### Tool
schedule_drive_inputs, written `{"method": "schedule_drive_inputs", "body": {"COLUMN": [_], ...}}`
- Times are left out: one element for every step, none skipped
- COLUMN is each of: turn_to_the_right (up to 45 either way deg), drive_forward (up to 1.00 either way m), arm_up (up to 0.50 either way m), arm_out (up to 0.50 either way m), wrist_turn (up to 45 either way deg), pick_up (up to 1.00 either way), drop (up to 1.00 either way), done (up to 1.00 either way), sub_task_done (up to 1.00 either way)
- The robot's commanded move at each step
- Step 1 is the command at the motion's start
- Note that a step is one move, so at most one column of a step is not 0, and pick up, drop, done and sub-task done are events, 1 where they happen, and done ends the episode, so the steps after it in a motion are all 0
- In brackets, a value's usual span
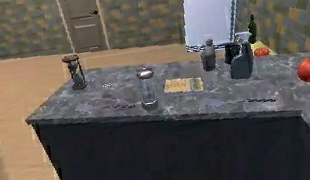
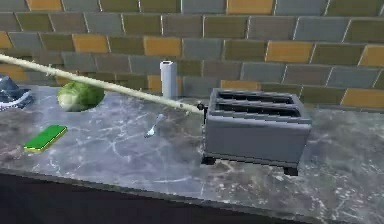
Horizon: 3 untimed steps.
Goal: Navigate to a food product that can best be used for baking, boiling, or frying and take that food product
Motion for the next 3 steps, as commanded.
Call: {"method": "schedule_drive_inputs", "body": {"turn_to_the_right": [-45.0,-33.0,0.0], "drive_forward": [0.00,0.00,0.10], "arm_up": [0.00,0.00,0.00], "arm_out": [0.00,0.00,0.00], "wrist_turn": [0.0,0.0,0.0], "pick_up": [0.00,0.00,0.00], "drop": [0.00,0.00,0.00], "done": [0.00,0.00,0.00], "sub_task_done": [0.00,0.00,0.00]}}
